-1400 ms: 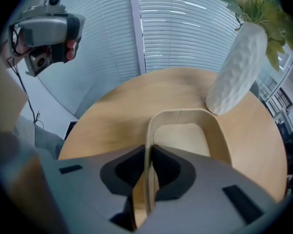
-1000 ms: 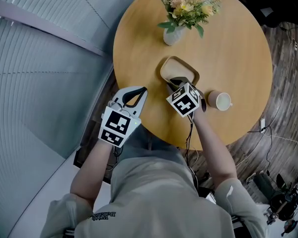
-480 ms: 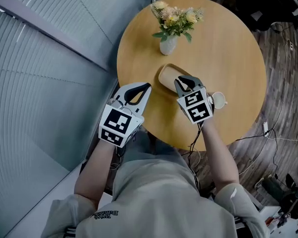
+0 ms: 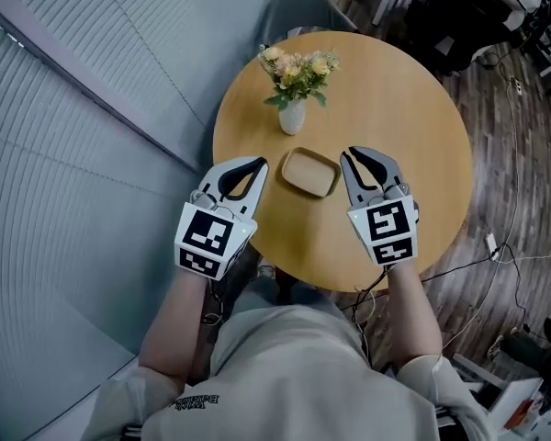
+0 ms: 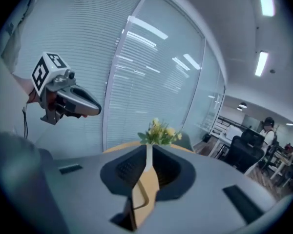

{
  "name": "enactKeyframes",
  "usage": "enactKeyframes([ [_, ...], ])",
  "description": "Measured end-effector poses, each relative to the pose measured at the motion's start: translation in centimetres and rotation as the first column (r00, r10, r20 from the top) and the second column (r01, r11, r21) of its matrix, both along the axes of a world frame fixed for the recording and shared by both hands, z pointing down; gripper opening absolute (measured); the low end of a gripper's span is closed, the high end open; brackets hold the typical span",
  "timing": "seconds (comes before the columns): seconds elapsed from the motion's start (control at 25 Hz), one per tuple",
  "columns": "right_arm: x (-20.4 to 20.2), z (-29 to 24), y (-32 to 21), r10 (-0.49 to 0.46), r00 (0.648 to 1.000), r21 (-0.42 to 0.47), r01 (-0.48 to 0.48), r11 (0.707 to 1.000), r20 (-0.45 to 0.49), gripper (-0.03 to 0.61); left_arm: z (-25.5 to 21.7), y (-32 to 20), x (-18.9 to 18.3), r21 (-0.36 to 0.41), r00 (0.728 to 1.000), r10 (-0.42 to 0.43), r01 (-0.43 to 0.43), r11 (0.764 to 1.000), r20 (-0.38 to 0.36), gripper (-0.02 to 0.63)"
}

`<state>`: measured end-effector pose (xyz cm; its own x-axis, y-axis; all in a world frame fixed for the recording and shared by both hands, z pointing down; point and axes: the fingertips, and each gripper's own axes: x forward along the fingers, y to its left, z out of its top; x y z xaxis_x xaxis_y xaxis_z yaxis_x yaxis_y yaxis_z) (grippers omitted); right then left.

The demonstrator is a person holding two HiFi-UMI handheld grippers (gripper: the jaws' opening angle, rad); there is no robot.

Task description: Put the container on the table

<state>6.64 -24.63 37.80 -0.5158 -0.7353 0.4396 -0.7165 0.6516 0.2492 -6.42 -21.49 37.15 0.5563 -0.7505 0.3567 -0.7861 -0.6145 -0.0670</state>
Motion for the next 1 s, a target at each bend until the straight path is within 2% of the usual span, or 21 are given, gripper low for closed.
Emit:
enactKeyframes([
  [0.12,1.7,-4.5,0.4,0.041,0.998,0.1,-0.045,0.994,0.04,0.04,-2.0,-0.2,0.5,0.056,0.998,0.019,-0.022,0.998,0.066,0.021],
  [0.2,2.3,-7.3,1.1,0.044,0.995,0.13,-0.055,0.99,0.087,0.04,-3.6,-0.2,0.9,0.099,0.995,0.031,-0.041,0.994,0.095,0.023],
  [0.32,3.4,-10.6,2.4,0.046,0.986,0.136,-0.068,0.988,0.159,0.04,-6.5,-0.1,1.7,0.169,0.996,0.046,-0.059,0.984,0.08,0.021],
  [0.56,6.2,-15.6,4.9,0.084,0.982,0.245,-0.124,0.962,0.167,0.04,-12.1,0.6,3.5,0.294,0.996,0.075,-0.084,0.952,0.043,0.021],
  [0.76,8.3,-19.5,7.9,0.108,0.958,0.294,-0.187,0.937,0.267,0.04,-16.5,2.8,5.0,0.34,0.992,0.123,-0.116,0.933,0.0,0.021],
  [0.88,9.3,-21.6,9.4,0.132,0.952,0.332,-0.224,0.917,0.278,0.04,-18.1,4.4,5.9,0.375,0.987,0.157,-0.157,0.914,0.03,0.021],
  [1.0,9.8,-22.2,10.5,0.132,0.948,0.339,-0.23,0.912,0.288,0.04,-18.4,5.4,6.3,0.389,0.984,0.166,-0.18,0.903,0.069,0.021],
])
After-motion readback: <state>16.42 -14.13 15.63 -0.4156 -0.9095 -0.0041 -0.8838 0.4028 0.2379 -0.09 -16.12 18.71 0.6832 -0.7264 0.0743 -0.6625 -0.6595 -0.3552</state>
